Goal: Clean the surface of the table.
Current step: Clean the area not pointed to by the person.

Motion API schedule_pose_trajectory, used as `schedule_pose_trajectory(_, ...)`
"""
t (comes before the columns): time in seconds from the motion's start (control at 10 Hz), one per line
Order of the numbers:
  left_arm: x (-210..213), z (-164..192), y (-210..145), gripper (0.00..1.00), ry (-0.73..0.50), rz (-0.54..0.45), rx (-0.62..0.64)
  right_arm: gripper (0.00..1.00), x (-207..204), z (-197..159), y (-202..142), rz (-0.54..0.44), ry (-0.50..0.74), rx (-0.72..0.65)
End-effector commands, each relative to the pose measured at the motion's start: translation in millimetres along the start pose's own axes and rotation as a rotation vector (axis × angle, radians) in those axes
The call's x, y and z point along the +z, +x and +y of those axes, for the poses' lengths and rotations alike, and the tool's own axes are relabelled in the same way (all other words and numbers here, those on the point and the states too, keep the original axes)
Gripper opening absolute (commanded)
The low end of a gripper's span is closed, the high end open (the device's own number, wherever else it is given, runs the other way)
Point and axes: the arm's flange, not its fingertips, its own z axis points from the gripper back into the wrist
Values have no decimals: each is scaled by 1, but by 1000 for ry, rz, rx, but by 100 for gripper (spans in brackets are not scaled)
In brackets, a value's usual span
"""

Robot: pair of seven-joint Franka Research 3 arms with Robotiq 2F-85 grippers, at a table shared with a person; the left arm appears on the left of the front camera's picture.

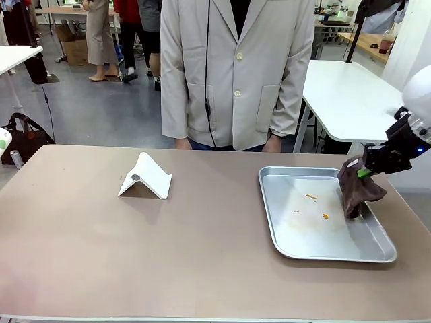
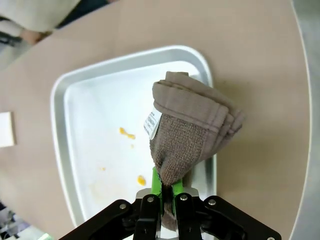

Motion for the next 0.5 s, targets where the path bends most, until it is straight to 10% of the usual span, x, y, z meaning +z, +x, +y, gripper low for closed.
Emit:
schedule_pose_trajectory(0.0,1,-5,-1,22,-16,-7,-5,9,-16,12,6,21,-45,-19)
schedule_pose_trajectory(0.4,1,-5,-1,22,-16,-7,-5,9,-70,29,9,123,36,-5)
